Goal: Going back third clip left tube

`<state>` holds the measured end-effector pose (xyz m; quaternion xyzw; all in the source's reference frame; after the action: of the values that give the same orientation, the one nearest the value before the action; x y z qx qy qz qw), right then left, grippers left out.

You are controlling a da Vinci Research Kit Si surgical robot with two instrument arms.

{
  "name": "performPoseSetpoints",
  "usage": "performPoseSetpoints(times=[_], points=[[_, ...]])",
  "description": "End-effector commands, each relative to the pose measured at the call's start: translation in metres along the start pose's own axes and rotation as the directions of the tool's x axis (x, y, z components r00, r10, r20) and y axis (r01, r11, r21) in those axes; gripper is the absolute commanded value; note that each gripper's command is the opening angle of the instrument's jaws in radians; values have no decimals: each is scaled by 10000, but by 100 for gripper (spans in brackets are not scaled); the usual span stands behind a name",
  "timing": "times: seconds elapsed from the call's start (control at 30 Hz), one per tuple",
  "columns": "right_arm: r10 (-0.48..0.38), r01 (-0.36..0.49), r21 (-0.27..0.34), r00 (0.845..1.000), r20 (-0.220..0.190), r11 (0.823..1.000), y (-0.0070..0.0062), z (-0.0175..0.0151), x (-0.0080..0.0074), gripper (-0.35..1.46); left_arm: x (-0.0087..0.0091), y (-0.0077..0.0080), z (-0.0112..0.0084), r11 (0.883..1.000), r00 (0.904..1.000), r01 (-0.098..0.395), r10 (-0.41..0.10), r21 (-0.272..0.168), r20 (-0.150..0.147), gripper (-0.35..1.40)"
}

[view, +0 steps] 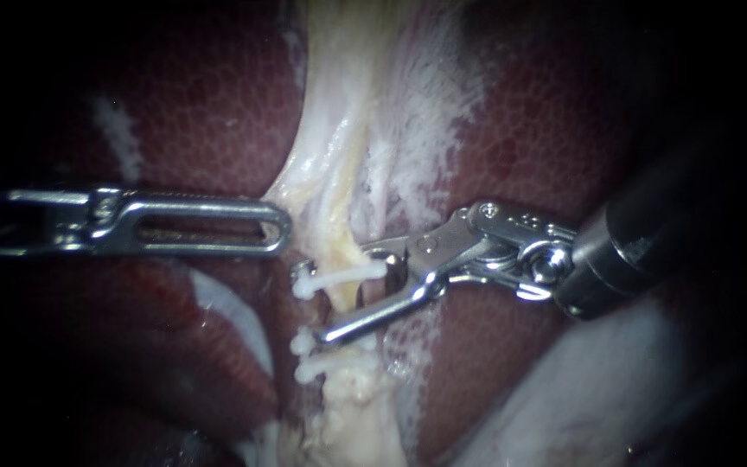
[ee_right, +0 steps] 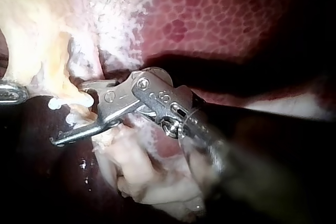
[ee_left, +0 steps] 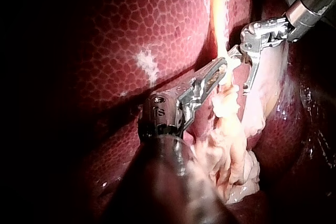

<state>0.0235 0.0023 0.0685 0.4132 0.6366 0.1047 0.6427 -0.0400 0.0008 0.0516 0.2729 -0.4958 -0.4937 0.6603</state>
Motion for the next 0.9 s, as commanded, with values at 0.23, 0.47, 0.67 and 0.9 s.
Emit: performPoseSetpoints(times=[0.23,0.47,0.67,0.9], points=[[-673,673,-31,9977,52,9977,0,0,1,60,0,-1,0,10000,10000,1,-1,-3,2,-35],[-1318,1318,-18,9912,110,9913,0,0,0,60,0,-1,0,10000,10000,2,-2,-3,2,-35],[-1901,1901,6,9816,163,9818,-1,-2,0,60,0,-1,0,10000,10000,1,-1,-3,2,-35],[-2253,2252,67,9741,194,9743,-4,0,0,60,0,-1,0,10000,10000,1,-1,-3,2,-35]])
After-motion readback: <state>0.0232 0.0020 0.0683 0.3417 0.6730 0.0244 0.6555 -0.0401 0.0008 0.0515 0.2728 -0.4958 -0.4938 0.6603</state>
